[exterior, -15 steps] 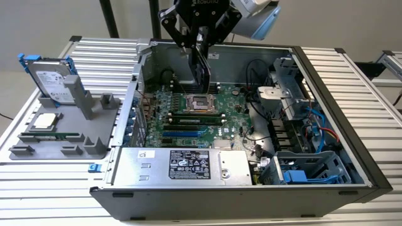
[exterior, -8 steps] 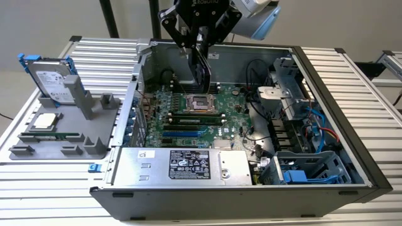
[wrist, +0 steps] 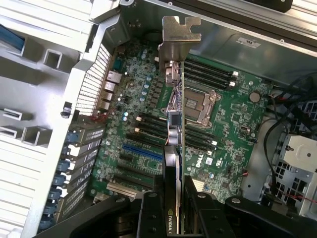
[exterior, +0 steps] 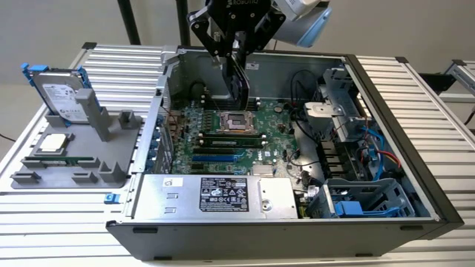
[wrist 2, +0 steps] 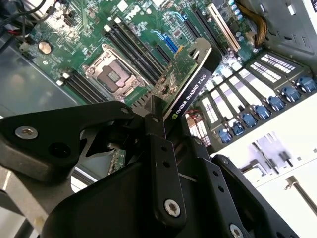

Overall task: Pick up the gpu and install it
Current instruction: 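Insert the gpu into the slot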

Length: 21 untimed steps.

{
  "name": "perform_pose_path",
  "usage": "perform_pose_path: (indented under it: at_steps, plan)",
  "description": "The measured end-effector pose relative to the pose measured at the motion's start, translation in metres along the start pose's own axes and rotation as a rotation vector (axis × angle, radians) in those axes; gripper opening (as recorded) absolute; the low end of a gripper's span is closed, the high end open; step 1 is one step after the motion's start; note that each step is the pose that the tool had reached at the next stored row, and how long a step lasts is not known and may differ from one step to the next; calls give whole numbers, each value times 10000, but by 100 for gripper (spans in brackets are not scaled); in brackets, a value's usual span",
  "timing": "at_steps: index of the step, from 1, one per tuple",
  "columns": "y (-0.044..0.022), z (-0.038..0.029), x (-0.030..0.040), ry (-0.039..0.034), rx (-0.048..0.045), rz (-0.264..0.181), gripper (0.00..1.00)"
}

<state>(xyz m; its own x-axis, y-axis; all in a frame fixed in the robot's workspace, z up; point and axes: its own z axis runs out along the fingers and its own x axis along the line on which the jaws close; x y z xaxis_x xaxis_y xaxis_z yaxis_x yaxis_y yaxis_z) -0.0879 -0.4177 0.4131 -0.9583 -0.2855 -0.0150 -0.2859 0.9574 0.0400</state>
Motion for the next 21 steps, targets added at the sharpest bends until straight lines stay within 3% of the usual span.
perform_pose_path:
  at_steps: [21]
  plan:
    - [0, 0, 0, 16, -6, -392, 0]
